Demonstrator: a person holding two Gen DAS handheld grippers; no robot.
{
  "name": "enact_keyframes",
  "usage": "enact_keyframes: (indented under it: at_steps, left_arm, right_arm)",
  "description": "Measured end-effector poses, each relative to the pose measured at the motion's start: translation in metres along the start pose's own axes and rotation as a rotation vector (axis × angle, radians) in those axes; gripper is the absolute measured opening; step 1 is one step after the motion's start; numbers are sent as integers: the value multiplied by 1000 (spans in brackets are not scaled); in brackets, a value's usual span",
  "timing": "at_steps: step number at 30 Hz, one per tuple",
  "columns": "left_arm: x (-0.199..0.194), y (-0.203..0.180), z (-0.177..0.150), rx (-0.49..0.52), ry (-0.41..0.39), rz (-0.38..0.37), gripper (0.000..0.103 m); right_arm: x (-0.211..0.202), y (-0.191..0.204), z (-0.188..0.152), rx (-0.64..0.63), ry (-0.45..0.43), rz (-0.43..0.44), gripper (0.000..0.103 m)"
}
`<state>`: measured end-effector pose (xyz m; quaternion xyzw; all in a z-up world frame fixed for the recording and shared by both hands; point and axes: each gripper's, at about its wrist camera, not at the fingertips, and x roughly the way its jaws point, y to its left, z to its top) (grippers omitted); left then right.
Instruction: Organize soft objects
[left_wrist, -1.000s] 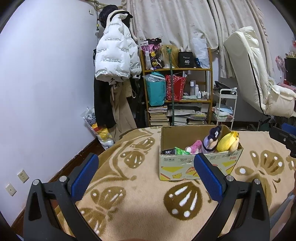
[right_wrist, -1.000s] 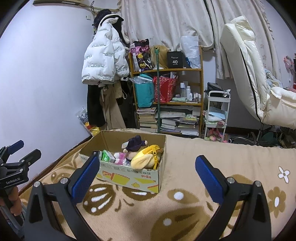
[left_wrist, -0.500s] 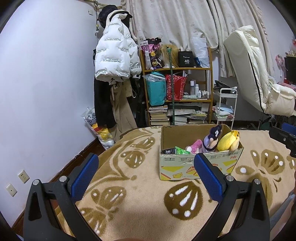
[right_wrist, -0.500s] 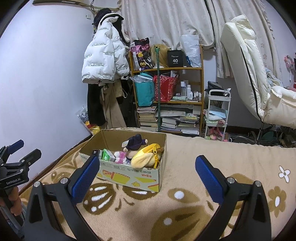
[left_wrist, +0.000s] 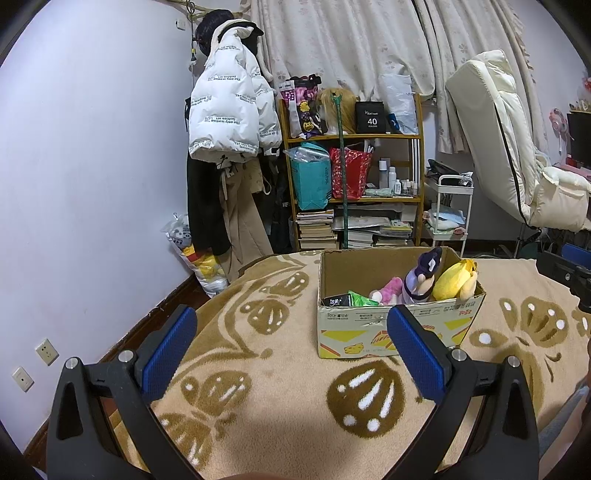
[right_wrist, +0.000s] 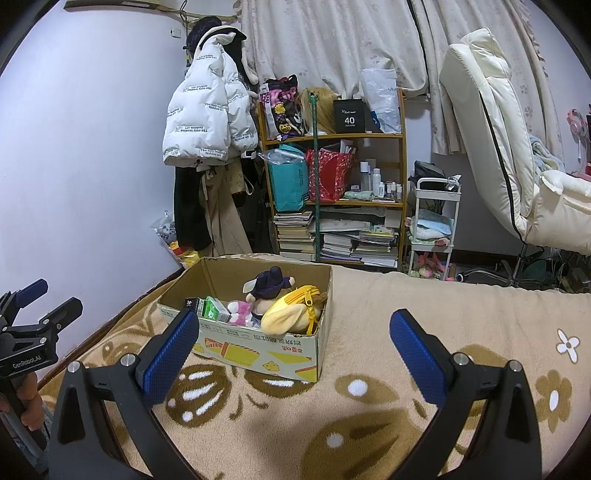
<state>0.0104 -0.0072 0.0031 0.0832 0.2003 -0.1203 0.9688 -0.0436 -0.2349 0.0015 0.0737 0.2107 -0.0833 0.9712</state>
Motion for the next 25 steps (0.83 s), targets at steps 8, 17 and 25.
enact_keyframes:
  at_steps: [8,17,25]
  left_arm:
    - [0,0,0,1,0,-1,102]
    - [0,0,0,0,1,-1,102]
    - [1,0,-2,-1,7,-6,102]
  right_arm:
    - [0,0,0,-1,1,2,103]
    - [0,0,1,0,2,0,103]
    - [1,-1,1,1,3,0,103]
